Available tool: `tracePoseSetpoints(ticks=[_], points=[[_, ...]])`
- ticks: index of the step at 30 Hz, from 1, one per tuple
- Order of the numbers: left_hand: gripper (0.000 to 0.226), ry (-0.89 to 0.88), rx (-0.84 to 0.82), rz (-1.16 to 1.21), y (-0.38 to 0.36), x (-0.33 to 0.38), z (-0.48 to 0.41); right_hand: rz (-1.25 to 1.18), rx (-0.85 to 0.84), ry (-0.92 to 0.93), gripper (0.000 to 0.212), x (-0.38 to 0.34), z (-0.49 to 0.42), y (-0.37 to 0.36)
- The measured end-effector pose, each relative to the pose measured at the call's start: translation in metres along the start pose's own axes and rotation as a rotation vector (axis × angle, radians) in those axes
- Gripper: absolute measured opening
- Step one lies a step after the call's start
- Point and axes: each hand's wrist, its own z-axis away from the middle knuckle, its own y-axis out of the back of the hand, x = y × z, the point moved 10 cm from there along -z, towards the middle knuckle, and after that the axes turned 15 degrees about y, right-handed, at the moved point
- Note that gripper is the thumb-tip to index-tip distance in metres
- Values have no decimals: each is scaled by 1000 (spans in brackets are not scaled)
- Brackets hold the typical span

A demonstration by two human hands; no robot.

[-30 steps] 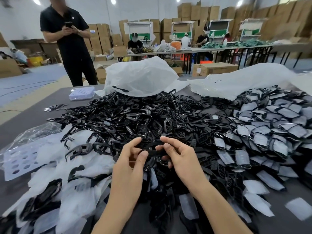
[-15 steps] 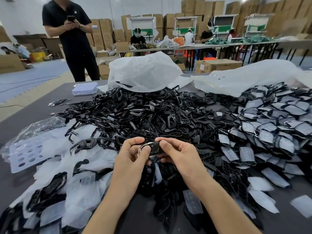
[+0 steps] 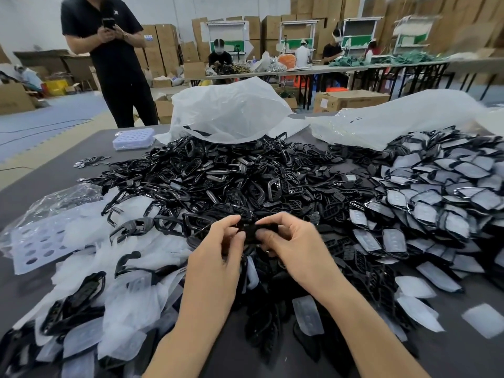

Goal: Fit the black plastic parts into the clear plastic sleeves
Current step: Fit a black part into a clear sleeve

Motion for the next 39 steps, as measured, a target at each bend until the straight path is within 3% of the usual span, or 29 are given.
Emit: tracePoseSetpoints(ticks=[2, 5, 7, 16, 20, 24, 27, 29, 32, 34, 36, 39], points=[[20, -121, -29, -149, -5, 8, 4, 40, 154, 15, 20, 1, -3, 26], [31, -376, -124, -507, -33, 18, 22, -54, 418, -30, 14, 13, 1, 61], [31, -448, -150, -642, -44, 15, 28, -101, 505, -63, 11, 20, 5, 70], [16, -359, -12, -751, -32, 4, 12, -106, 534, -53, 11, 21, 6, 72], [13, -392, -11, -682, -26, 14, 16, -129, 549, -50, 10, 21, 6, 74], [29, -492, -281, -561, -50, 33, 41, -129, 562, -53, 10, 21, 6, 76], [45, -497, -498, -599, -79, 25, 62, -126, 566, -52, 11, 21, 6, 76], [51, -468, -556, -615, -86, 15, 64, -133, 564, -58, 11, 21, 6, 76], [37, -481, -550, -538, -84, 19, 62, -150, 558, -61, 11, 20, 7, 75], [18, -396, -521, -412, -80, 21, 57, -170, 555, -70, 11, 18, 6, 74], [7, -167, -461, -188, -67, 16, 40, -282, 517, -103, 10, 18, 4, 67], [25, 55, -339, 140, -42, 7, 16, -649, 336, -178, 19, 16, -2, 33]])
